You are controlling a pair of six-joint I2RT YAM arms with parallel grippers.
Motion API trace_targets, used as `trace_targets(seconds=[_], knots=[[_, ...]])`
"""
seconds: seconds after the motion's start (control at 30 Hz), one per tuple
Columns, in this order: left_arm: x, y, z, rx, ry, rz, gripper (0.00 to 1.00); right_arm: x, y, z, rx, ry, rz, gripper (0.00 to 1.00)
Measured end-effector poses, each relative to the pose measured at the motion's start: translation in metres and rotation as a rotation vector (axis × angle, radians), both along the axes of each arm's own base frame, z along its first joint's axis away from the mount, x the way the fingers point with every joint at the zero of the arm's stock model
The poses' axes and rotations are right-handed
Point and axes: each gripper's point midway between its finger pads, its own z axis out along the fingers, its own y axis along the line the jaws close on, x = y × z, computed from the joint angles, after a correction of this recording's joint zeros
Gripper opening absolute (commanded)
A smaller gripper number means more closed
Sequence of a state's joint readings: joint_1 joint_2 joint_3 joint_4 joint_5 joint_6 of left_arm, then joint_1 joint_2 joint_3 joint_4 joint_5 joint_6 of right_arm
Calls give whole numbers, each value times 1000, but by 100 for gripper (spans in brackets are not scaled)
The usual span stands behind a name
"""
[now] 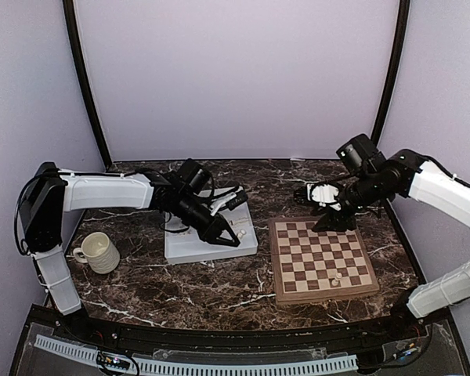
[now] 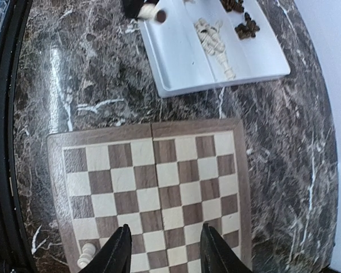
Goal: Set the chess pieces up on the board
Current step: Pass from the left arm to the right
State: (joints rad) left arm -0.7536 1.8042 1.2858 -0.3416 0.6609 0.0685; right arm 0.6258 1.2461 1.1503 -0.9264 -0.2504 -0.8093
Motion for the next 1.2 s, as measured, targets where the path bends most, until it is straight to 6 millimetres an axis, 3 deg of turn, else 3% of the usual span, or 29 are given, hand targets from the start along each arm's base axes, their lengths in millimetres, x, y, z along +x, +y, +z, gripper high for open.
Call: trace_targets(seconds=[0.17, 0.27, 0.37, 0.7, 0.9, 1.07, 1.2], knots=[[-39, -15, 6, -92, 178, -148, 0, 6, 45, 13, -3, -80, 158, 41], [-51, -21, 8, -122, 269, -194, 0, -9, 79, 3, -55, -117, 288, 42], [-58, -23, 12, -143, 330, -215, 0, -23, 95, -11, -109, -134, 372, 44], [-80, -34, 38, -210, 461, -284, 0, -37, 119, -30, -210, -215, 452, 45], [-82, -36, 34, -205, 501, -291, 0, -37, 131, -33, -213, -233, 453, 43], [-85, -36, 28, -188, 537, -291, 0, -39, 138, -27, -196, -247, 463, 31], [-85, -36, 30, -188, 540, -292, 0, -44, 140, -27, -198, -249, 482, 30]])
